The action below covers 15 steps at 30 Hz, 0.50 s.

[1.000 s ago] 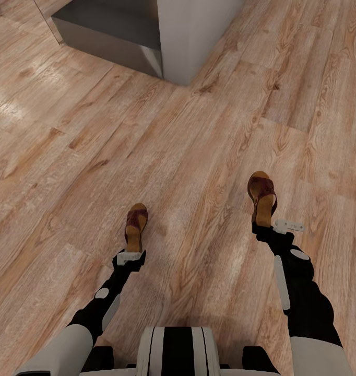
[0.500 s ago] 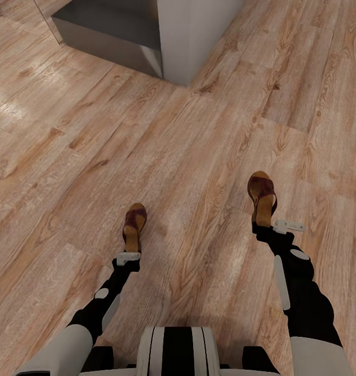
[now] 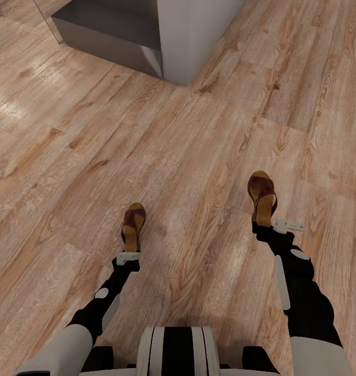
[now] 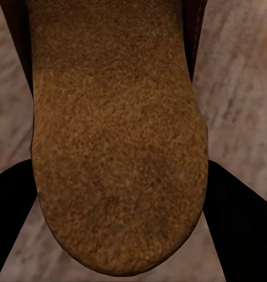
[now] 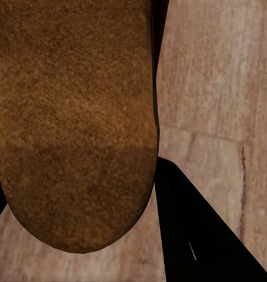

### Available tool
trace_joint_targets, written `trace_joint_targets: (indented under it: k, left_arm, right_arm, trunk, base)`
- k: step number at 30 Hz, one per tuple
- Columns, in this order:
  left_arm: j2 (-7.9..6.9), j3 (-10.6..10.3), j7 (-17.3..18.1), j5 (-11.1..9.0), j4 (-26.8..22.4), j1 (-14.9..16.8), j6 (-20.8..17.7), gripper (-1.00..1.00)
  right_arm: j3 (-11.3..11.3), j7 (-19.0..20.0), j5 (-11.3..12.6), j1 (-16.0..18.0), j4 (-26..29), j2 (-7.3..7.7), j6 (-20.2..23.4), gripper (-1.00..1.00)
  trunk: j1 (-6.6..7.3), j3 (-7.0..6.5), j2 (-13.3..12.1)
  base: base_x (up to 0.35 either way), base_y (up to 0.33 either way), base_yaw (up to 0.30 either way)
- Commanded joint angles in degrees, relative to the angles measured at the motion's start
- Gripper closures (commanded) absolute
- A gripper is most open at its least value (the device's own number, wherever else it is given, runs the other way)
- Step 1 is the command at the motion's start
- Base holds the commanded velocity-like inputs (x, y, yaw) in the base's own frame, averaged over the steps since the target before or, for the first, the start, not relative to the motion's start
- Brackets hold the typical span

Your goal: Pick up the two gym shoes and the two sandals from the corridor floor and place them onto the hallstand (shoe rack) in the corridor, making sure they are on the rack and not on the floor. Arrange them so the two gym shoes are next to each other and the two sandals are next to each other.

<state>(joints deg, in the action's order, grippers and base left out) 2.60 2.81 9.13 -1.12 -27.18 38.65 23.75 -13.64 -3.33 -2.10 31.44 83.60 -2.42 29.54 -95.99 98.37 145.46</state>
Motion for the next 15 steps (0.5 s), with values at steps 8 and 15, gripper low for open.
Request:
trace_joint_targets:
  k: [8,15]
  left_arm:
    - [0.04,0.38,0.45,-0.2,-0.01,0.02,0.07,1.0]
    - [0.04,0.39,0.45,-0.2,-0.24,0.04,0.07,1.0]
  right_arm:
    - [0.02,-0.1,-0.01,0.02,0.23,-0.04,0.35,1.0]
    - [0.02,-0.1,-0.01,0.03,0.24,-0.04,0.35,1.0]
  trunk:
    - [0.03,-0.19,0.0]
    - [0.21,-1.74,-0.1]
  base:
    - [0.0,0.0,0.0]
    - [0.0,0.0,0.0]
